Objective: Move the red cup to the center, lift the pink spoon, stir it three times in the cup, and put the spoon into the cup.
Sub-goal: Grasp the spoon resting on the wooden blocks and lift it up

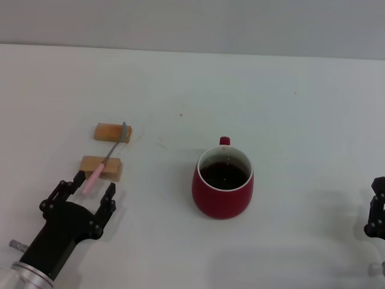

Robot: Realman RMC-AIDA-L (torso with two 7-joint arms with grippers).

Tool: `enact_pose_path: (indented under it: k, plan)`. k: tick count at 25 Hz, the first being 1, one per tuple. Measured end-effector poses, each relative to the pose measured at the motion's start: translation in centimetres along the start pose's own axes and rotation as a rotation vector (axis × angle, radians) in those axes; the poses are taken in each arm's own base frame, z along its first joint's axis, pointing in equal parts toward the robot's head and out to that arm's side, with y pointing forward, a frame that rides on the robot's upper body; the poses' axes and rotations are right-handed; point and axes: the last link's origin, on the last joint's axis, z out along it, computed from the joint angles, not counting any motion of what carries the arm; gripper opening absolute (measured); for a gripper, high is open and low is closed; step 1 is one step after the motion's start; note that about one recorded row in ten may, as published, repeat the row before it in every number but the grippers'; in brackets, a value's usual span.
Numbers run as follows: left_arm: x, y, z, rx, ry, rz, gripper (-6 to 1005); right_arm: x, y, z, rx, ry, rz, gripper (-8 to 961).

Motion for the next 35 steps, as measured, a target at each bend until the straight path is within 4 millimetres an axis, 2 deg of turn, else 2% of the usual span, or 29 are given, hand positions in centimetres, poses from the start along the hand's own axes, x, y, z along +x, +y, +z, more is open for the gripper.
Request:
enact_pose_path:
  k: [7,10,15,35]
  plan:
    - [-0.4,-0.2,0.2,-0.002,-0.026,0.01,625,0.0,0.0,-0.1,0.001,0.002,-0.001,-1]
    - [-0.4,-0.3,0.2,-0.002,-0.029,0.013,818,0.0,-0.1,-0.1,0.001,0.002,-0.001,-1]
    - [-0.4,-0.4,0.4,-0.002,-0.031,0.016,859,0.0,-0.1,0.0,0.0,0.001,-0.001,0]
    - [-0.6,-0.9,0.9,0.027,-0.058,0.011,859,0.0,-0.1,-0.1,0.001,0.002,0.0,0]
